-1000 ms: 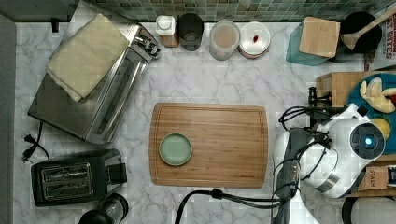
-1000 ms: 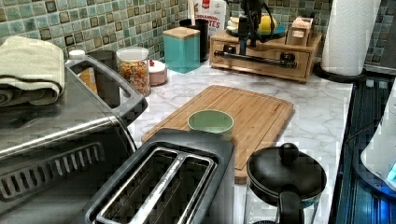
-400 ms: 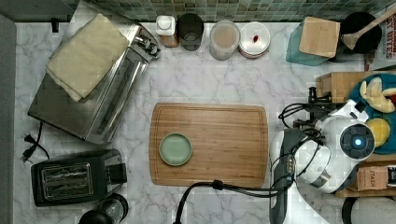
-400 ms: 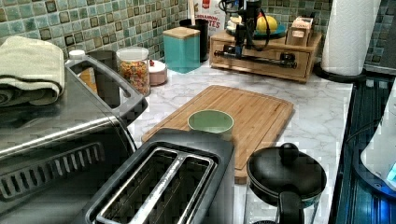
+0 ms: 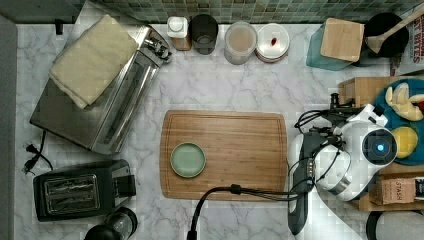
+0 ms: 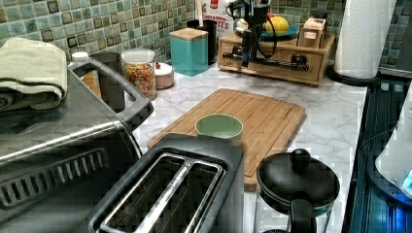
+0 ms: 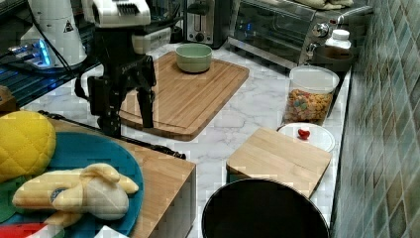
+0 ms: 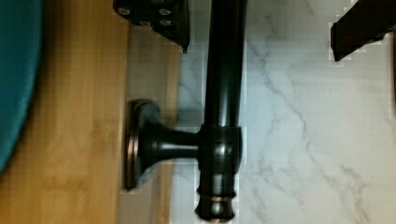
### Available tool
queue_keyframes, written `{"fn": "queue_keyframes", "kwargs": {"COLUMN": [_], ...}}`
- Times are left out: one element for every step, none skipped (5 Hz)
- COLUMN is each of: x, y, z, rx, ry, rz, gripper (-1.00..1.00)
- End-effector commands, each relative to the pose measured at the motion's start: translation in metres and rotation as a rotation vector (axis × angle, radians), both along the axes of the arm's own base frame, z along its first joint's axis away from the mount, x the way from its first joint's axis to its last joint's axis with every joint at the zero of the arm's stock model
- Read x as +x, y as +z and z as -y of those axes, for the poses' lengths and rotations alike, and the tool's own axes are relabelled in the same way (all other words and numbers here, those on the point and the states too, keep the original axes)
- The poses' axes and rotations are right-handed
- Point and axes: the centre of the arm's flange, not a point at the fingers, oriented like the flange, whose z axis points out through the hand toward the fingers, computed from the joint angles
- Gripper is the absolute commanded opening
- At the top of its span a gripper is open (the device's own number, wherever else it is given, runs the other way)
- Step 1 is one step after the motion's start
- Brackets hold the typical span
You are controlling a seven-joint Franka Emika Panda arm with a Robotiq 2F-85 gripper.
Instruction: Open the drawer.
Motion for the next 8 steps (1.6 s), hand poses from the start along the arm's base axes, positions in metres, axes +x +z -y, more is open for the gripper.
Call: {"fn": "queue_keyframes", "kwargs": {"x": [-0.023, -0.023, -0.021, -0.024, -0.033, -0.044, -0.053, -0.047], "y": [-0.021, -0.018, -0.033, -0.047, -0.050, -0.052, -0.061, -0.074], "z": [0.015, 0.000, -0.021, -0.054, -0.107, -0.160, -0.204, -0.213], "rx": [0.002, -0.007, 0.022, 0.059, 0.102, 0.130, 0.152, 0.170], "ry": [-0.017, -0.032, -0.035, -0.022, -0.056, -0.053, 0.010, 0.102], "rz": [-0.042, -0.051, -0.040, -0.055, -0.074, -0.103, -0.056, -0.054], "gripper": [1.00, 1.00, 1.00, 1.00, 1.00, 1.00, 1.00, 1.00]}}
